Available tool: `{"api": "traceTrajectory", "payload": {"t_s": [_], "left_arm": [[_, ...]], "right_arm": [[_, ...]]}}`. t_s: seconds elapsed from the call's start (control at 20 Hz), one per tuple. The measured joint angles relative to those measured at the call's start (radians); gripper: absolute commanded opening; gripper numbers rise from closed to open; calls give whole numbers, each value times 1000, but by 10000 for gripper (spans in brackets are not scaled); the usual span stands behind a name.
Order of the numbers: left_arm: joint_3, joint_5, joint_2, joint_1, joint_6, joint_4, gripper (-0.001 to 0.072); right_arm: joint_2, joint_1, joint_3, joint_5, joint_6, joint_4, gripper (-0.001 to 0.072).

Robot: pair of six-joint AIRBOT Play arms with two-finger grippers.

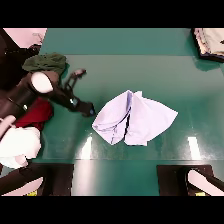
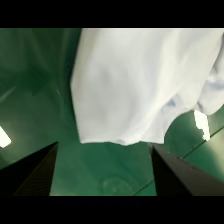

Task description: Fold the shirts.

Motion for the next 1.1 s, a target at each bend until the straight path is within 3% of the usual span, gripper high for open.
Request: {"api": "traceTrajectory", "payload": {"t_s": [0.2, 0.25, 0.3, 0.35, 0.5, 0.7, 0.75, 0.85, 0.9, 1.1], "left_arm": [[-169, 211, 11, -99, 15, -35, 640], [-187, 257, 9, -112, 16, -39, 511], [-201, 298, 6, -122, 15, -42, 171], [-211, 323, 3, -130, 15, -43, 31], [-218, 368, 2, -136, 14, -37, 23], [-139, 327, 16, -80, 14, -7, 23], [-110, 309, 22, -64, 14, 0, 23], [-52, 273, 29, -37, 13, 14, 23], [-30, 263, 31, -29, 13, 18, 24], [15, 236, 35, -15, 13, 22, 23]], "right_arm": [[0, 0, 0, 2, 0, -2, 16], [0, 0, -1, 7, 0, -2, 15], [1, 0, -6, 11, 0, -2, 16], [2, 0, -19, 23, 0, -2, 16], [12, 11, -113, 61, 0, -3, 16], [61, 72, -367, 56, 0, -46, 16], [78, 105, -447, 37, 0, -72, 48], [107, 188, -607, -13, 0, -107, 670], [117, 237, -681, -49, 0, -115, 705], [103, 462, -911, -216, 0, -138, 697]]}}
